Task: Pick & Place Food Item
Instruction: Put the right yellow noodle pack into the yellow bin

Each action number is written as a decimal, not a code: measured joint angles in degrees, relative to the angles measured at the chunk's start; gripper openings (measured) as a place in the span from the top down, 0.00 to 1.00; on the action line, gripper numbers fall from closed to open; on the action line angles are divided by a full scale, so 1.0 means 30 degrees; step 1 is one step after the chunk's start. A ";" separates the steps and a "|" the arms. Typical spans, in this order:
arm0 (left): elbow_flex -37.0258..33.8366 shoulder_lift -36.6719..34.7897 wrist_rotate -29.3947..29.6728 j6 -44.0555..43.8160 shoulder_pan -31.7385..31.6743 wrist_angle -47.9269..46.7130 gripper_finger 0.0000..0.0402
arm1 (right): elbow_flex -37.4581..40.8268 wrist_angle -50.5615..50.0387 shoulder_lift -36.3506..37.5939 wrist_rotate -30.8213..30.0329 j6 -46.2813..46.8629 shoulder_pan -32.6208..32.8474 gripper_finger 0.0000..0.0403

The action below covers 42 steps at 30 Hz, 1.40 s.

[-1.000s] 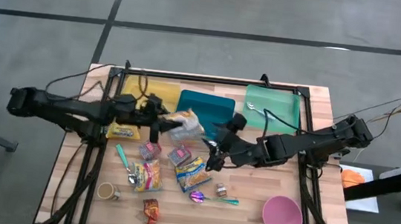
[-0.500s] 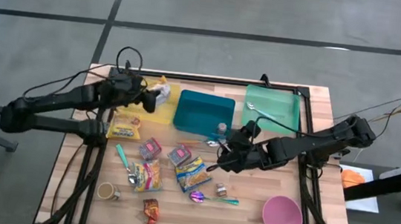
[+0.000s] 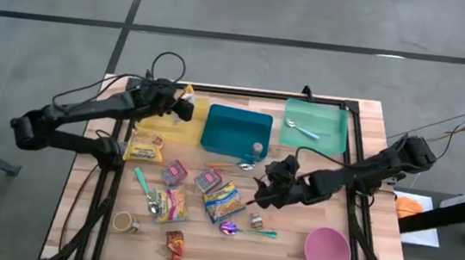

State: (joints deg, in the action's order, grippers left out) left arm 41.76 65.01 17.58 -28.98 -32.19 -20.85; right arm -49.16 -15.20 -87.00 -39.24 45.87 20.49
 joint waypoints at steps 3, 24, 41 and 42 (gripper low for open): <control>0.0426 0.1315 0.0008 0.0476 -0.0020 -0.0049 0.65 | 0.0926 0.1437 0.0000 0.0231 -0.0200 0.0328 0.30; 0.4129 0.9190 0.0305 0.0723 0.0103 -0.2428 0.65 | 0.1857 0.2443 -0.0007 0.0641 -0.1178 0.0539 0.30; 0.3938 0.8399 0.0152 0.0133 0.0497 -0.4252 0.51 | 0.1857 0.2578 -0.0022 0.0641 -0.1661 0.0539 0.30; 0.3925 0.8427 0.0147 0.0125 0.0497 -0.4349 0.48 | 0.1857 0.2578 -0.0022 0.0641 -0.1683 0.0539 0.30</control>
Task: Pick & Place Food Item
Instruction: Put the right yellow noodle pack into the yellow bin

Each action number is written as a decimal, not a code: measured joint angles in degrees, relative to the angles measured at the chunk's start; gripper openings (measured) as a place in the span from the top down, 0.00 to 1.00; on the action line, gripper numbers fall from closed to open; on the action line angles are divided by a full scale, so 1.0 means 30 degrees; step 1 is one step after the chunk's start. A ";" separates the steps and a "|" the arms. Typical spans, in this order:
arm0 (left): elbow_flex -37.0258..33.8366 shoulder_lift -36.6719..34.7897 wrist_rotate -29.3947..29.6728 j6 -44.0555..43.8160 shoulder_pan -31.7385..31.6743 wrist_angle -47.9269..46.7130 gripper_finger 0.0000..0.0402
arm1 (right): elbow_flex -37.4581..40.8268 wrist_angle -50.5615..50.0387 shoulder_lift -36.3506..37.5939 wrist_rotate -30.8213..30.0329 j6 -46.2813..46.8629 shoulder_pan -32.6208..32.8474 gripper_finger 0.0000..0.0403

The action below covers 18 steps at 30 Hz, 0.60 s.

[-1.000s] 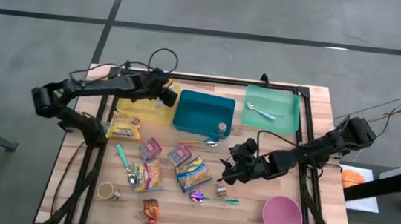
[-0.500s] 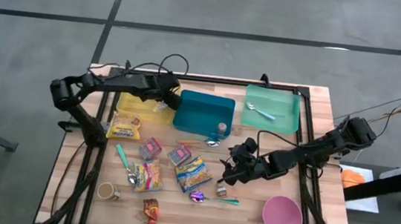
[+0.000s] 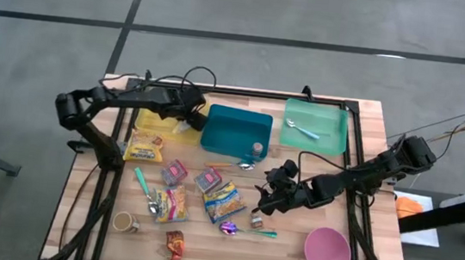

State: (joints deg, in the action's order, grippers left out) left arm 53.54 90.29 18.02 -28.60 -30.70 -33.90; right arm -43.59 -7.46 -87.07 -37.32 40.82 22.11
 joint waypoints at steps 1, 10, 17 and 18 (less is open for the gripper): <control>0.0000 0.0011 0.0000 0.0000 0.0000 -0.0058 0.45 | 0.0000 0.0000 0.0000 0.0001 -0.0018 0.0000 0.30; 0.0007 0.0003 -0.0007 0.0015 0.0000 -0.0295 0.32 | 0.0000 0.0097 0.0000 0.0000 -0.0182 -0.0015 0.30; 0.0029 -0.0011 -0.0080 0.0007 -0.0007 -0.0281 0.31 | 0.0000 0.0124 -0.0007 0.0003 -0.0321 -0.0015 0.30; 0.0029 -0.0021 -0.0080 0.0007 -0.0007 -0.0281 0.31 | 0.0000 0.0124 -0.0007 0.0000 -0.0323 -0.0015 0.30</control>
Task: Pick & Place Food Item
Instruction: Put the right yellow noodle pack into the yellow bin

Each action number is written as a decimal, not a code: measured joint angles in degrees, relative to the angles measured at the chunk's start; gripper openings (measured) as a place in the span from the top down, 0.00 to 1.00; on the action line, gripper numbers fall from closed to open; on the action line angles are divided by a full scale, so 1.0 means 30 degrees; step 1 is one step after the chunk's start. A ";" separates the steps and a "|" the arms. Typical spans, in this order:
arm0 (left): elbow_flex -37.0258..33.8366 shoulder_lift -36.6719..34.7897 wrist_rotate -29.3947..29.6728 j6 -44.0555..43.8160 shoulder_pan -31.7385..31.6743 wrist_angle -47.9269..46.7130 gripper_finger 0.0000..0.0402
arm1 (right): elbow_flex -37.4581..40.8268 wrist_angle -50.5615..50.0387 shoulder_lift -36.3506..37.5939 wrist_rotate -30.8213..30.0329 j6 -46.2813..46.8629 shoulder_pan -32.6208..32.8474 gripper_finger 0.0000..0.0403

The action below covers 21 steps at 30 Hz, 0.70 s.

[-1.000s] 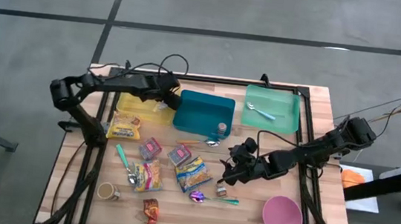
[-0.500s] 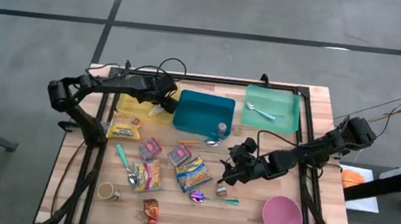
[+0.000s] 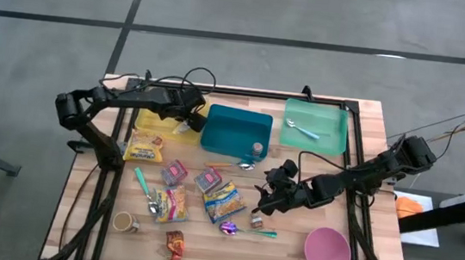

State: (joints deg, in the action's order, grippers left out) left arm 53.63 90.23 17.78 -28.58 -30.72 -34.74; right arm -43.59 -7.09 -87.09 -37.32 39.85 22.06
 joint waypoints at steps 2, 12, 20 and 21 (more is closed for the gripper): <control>0.0000 -0.0076 -0.0003 0.0000 0.0000 0.0000 0.31 | 0.0000 0.0000 0.0000 0.0004 -0.0005 0.0007 0.30; 0.0015 -0.1870 -0.0188 -0.0138 -0.0007 -0.0017 0.31 | 0.0000 0.0000 0.0000 0.0000 -0.0012 0.0015 0.30; 0.0029 -0.3338 -0.0964 -0.0185 -0.0007 -0.0911 0.31 | 0.0000 0.0015 -0.0004 0.0004 -0.0012 0.0015 0.30; 0.0029 -0.3357 -0.1143 -0.0189 -0.0007 -0.1058 0.31 | 0.0000 0.0015 0.0000 0.0000 -0.0012 0.0015 0.30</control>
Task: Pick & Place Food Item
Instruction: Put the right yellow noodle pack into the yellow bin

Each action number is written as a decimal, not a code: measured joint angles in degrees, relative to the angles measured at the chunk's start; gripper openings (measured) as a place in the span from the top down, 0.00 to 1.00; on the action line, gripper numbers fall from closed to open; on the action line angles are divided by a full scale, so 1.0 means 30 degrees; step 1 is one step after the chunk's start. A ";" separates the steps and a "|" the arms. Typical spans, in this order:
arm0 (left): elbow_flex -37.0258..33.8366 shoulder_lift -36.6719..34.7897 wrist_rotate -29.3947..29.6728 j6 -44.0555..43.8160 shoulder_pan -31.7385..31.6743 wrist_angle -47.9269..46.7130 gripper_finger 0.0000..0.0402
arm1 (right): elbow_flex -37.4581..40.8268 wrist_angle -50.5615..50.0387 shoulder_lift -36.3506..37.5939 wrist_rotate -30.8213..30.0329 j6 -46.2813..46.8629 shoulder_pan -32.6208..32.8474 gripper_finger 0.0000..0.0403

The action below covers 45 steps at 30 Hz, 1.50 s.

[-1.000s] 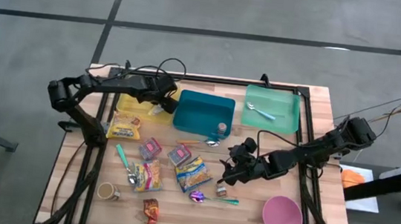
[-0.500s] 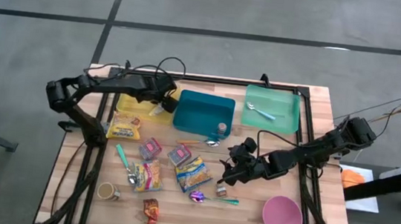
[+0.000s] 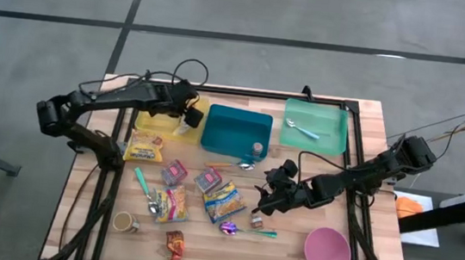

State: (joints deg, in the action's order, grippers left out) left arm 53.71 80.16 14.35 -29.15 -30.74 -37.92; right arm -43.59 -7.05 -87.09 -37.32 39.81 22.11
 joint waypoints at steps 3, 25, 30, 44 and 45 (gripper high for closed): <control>0.0000 0.0051 -0.0266 0.0000 0.0000 -0.0722 0.31 | 0.0000 0.0015 0.0000 0.0000 0.0000 0.0000 0.30; -0.0036 0.0059 -0.2303 -0.0135 0.0102 -0.0435 0.70 | 0.0000 0.0044 -0.0007 0.0000 -0.0131 0.0000 0.30; -0.0036 0.0058 -0.2305 -0.0226 0.0107 -0.0448 0.70 | 0.0000 0.0045 -0.0007 0.0000 -0.0130 0.0000 0.30; -0.0289 0.0080 -0.2512 -0.0901 0.0301 -0.1220 0.35 | 0.0000 0.0055 -0.0007 0.0000 -0.0131 -0.0007 0.30; -0.0330 0.0092 -0.2514 -0.0926 0.0341 -0.1218 0.33 | 0.0000 0.0060 -0.0007 0.0000 -0.0132 -0.0007 0.30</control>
State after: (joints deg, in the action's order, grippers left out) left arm 52.72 80.44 6.81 -31.93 -29.72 -41.57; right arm -43.59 -6.87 -87.11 -37.32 39.42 22.09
